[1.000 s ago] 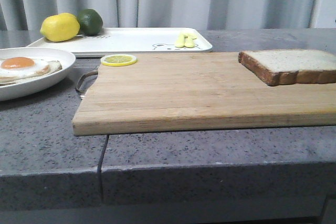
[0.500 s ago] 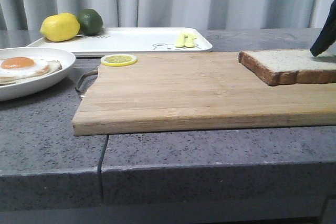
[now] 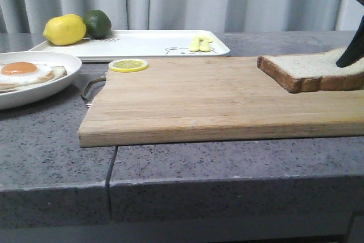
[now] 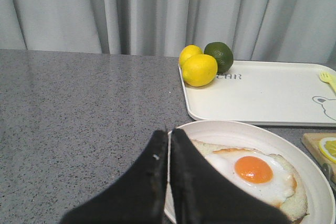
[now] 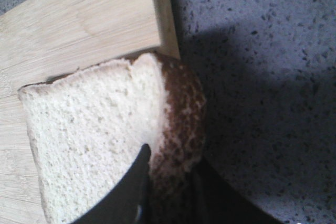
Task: Place bread and move sandwich to tray
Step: 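Lower the right gripper onto the bread slice on the cutting board and grasp it, then lift the bread with the right gripper and carry it over the egg plate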
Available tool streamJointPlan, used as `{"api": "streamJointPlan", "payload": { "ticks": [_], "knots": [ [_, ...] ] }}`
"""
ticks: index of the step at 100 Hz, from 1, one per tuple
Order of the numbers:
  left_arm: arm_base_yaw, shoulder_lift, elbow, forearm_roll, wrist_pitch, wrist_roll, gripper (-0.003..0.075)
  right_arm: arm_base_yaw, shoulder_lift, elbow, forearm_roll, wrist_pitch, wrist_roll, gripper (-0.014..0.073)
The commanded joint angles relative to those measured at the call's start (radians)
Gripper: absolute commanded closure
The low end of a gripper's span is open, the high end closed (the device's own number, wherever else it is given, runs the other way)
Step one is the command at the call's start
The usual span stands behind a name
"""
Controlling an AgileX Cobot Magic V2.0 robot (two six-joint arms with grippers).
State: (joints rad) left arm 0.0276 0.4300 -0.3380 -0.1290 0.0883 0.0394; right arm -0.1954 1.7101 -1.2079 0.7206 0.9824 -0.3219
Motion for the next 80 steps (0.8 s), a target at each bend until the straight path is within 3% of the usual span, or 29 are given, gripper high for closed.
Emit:
{"api": "streamJointPlan", "payload": {
  "ticks": [1, 22, 44, 58, 80],
  "knots": [
    [-0.007, 0.012, -0.037, -0.002, -0.077, -0.008, 0.074, -0.011, -0.037, -0.022, -0.01, -0.026, -0.017, 0.0663],
    [-0.007, 0.012, -0.037, -0.002, -0.077, -0.008, 0.074, -0.013, -0.113, -0.052, 0.025, -0.005, -0.017, 0.0664],
    [-0.007, 0.012, -0.037, -0.006, -0.079, -0.008, 0.074, 0.021, -0.167, -0.062, 0.292, 0.06, -0.087, 0.0664],
    [-0.007, 0.012, -0.037, -0.011, -0.088, -0.008, 0.074, 0.128, -0.166, -0.062, 0.407, 0.075, -0.13, 0.0663],
    [-0.007, 0.012, -0.037, -0.011, -0.088, -0.008, 0.074, 0.354, -0.161, -0.062, 0.564, -0.088, -0.139, 0.0663]
  ]
}}
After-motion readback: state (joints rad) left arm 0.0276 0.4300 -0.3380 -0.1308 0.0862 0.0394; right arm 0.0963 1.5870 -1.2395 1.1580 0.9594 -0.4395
